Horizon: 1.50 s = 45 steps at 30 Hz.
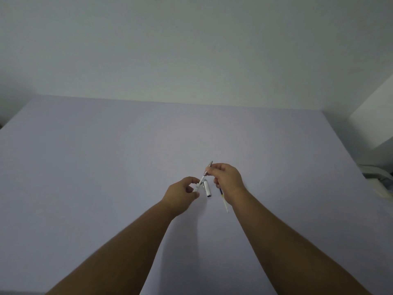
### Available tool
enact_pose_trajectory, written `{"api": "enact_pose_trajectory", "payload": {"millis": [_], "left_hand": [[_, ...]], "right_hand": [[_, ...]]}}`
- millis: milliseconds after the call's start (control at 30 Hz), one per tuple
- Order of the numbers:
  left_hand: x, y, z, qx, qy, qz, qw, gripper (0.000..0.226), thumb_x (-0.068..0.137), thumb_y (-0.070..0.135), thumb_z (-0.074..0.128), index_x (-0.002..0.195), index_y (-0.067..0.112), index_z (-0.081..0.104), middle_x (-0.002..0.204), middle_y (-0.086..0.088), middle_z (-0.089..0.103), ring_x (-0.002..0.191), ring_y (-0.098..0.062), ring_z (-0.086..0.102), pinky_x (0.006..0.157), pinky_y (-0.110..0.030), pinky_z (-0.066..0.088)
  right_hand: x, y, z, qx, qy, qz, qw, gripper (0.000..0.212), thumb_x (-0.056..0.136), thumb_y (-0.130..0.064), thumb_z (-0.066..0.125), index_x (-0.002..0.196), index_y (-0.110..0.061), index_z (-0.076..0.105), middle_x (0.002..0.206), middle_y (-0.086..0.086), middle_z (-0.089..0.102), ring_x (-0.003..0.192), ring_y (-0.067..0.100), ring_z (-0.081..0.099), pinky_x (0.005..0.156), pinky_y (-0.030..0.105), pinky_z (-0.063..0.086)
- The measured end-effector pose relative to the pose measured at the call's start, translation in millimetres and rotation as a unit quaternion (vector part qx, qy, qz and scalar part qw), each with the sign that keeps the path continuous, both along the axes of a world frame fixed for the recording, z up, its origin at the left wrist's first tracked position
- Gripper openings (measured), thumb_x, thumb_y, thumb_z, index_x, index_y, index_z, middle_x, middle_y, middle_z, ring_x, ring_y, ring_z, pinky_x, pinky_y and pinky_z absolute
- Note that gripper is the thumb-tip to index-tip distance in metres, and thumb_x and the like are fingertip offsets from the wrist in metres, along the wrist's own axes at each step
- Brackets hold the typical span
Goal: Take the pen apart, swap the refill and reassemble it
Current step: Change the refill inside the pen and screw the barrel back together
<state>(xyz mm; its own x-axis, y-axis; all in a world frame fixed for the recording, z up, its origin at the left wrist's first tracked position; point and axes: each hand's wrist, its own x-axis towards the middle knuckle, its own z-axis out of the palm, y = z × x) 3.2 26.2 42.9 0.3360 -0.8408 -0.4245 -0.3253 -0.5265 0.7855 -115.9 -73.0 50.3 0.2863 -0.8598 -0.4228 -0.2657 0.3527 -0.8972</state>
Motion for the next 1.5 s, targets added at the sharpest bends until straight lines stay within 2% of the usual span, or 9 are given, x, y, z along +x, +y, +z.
{"api": "enact_pose_trajectory", "payload": {"millis": [333,567,700,900,1000,1067,1167,1333,1500], "left_hand": [[-2.6,0.4,7.6,-0.006,-0.011,0.029,0.999,0.023,0.088,0.016,0.063,0.111,0.012,0.067,0.092,-0.002,0.063,0.064,-0.007,0.053,0.037,-0.001,0.040],[-6.7,1.4,14.7,-0.013,-0.035,0.038,0.999,0.021,0.086,0.019,0.066,0.106,0.013,0.069,0.086,0.002,0.062,0.079,-0.014,0.056,0.060,-0.017,0.043],[-8.3,0.8,21.5,-0.014,-0.034,0.041,0.998,0.018,0.085,0.020,0.067,0.102,0.014,0.068,0.080,0.005,0.060,0.076,-0.013,0.056,0.060,-0.019,0.042],[-12.8,1.4,33.3,-0.020,-0.012,0.047,0.999,0.011,0.086,0.019,0.067,0.097,0.017,0.066,0.075,0.010,0.058,0.063,-0.004,0.053,0.041,-0.007,0.040],[-12.2,0.3,39.9,-0.025,0.010,0.063,0.998,0.009,0.085,0.017,0.068,0.094,0.019,0.066,0.076,0.010,0.059,0.064,-0.004,0.054,0.045,-0.011,0.042],[-12.9,0.0,43.5,-0.024,0.017,0.062,0.998,0.009,0.085,0.017,0.068,0.092,0.019,0.065,0.077,0.008,0.059,0.065,-0.006,0.054,0.048,-0.016,0.043],[-16.5,0.9,45.9,-0.020,0.017,0.056,0.998,0.010,0.085,0.017,0.068,0.094,0.016,0.066,0.081,0.003,0.060,0.066,-0.007,0.054,0.050,-0.018,0.043],[-14.6,4.2,48.8,-0.017,0.012,0.065,0.998,0.010,0.083,0.018,0.070,0.091,0.018,0.066,0.081,0.004,0.061,0.068,-0.009,0.055,0.053,-0.019,0.042],[-18.3,6.9,51.9,-0.012,0.001,0.042,0.999,0.007,0.083,0.018,0.068,0.090,0.019,0.066,0.076,0.008,0.058,0.065,-0.007,0.054,0.050,-0.018,0.041]], "right_hand": [[0.0,13.4,-2.3,0.011,-0.008,0.086,0.996,0.011,0.082,-0.016,0.066,0.090,-0.021,0.071,0.073,-0.004,0.068,0.056,0.012,0.045,0.053,0.022,0.039],[-0.3,8.7,2.5,0.024,0.032,0.105,0.994,0.019,0.078,-0.031,0.074,0.076,-0.015,0.063,0.070,-0.001,0.059,0.053,0.009,0.041,0.054,0.024,0.035],[2.8,9.6,8.6,0.021,0.003,0.115,0.993,0.011,0.083,-0.027,0.070,0.078,-0.020,0.064,0.073,-0.002,0.059,0.056,0.010,0.043,0.055,0.022,0.036],[4.1,10.5,19.6,0.001,0.073,0.113,0.991,0.041,0.080,-0.051,0.066,0.078,-0.011,0.058,0.077,0.000,0.057,0.062,0.012,0.046,0.061,0.024,0.038],[-0.8,10.9,27.0,0.028,-0.005,0.097,0.995,0.026,0.087,-0.036,0.062,0.096,-0.012,0.069,0.087,-0.002,0.062,0.062,0.011,0.045,0.059,0.023,0.037],[-3.6,11.1,30.8,0.015,-0.004,0.103,0.995,0.018,0.086,-0.030,0.065,0.087,-0.013,0.067,0.076,-0.002,0.058,0.058,0.011,0.044,0.056,0.022,0.036],[-1.8,11.6,34.1,0.007,0.065,0.103,0.993,0.031,0.082,-0.039,0.069,0.074,-0.012,0.056,0.066,-0.001,0.048,0.055,0.013,0.041,0.055,0.024,0.036],[-4.1,11.8,37.3,0.034,-0.041,0.106,0.993,0.007,0.088,-0.019,0.063,0.089,-0.012,0.067,0.081,0.002,0.059,0.062,0.011,0.044,0.057,0.021,0.040],[-7.4,10.5,41.0,0.018,0.081,0.121,0.989,0.040,0.079,-0.046,0.070,0.076,-0.010,0.053,0.072,0.003,0.048,0.053,0.013,0.035,0.052,0.023,0.034]]}}
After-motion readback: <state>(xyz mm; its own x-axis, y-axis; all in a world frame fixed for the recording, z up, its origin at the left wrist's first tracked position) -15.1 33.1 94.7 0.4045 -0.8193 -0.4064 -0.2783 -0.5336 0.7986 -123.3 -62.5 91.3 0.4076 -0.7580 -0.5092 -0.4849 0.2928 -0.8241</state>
